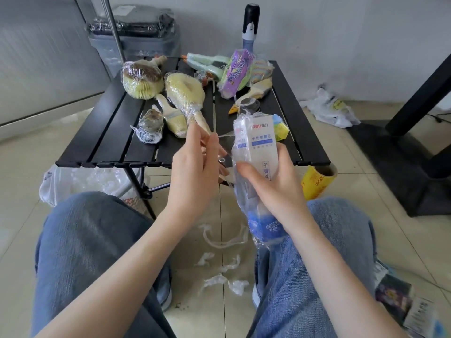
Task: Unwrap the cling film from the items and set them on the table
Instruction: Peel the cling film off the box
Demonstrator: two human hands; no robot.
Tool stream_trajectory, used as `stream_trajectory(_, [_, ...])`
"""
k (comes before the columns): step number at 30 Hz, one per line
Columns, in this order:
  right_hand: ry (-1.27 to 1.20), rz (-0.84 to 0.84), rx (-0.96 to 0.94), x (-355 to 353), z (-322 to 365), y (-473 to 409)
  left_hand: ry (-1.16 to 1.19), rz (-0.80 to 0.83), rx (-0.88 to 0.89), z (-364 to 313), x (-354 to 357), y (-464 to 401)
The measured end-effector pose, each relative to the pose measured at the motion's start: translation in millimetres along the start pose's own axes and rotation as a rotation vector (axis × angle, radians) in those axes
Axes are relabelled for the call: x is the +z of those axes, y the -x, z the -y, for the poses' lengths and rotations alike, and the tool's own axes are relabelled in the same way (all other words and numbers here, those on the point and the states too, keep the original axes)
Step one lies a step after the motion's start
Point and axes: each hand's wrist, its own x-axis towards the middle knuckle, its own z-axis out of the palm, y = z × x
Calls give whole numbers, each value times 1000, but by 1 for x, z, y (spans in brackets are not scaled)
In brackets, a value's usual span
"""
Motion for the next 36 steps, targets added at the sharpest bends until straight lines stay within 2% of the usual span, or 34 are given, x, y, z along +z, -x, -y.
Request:
stream_trajectory(3, [92,-17,-32,1,1,0,28,-16,-84,4,1,1])
stream_trajectory(7, [163,-55,-26,-2,1,0,134,97,-129,2,-5,-1])
stream_trajectory(10, [201,-57,-33,-1,2,1,86,168,-60,-3,-7,-7])
stream_trajectory(16, [295,-55,-49,-1,3,3,-55,185,69,0,-9,-16])
stream_trajectory(20, [333,-20,-29,-5,5,2,-243,93,300,7,-13,-15])
stream_trajectory(22, [308,-15,-1,-6,7,2,-292,37,355,9,-13,-15])
stream_trajectory(24, [262,-17,26,-7,8,1,-258,-18,261,9,-13,-14])
stream_trajectory(26, [206,-3,49,-9,10,1,-76,-43,-10,8,-12,-15])
stream_trajectory(28, [123,20,80,-11,11,0,223,-37,-329,6,-11,-17])
stream_trajectory(30, [31,19,121,-11,10,-1,417,-30,-521,5,-10,-21])
stream_trajectory(33, [-56,-31,128,-9,9,-3,578,15,-624,1,-7,-20])
stream_trajectory(36, [-71,-83,100,-6,9,-5,594,240,-706,-7,-4,-10])
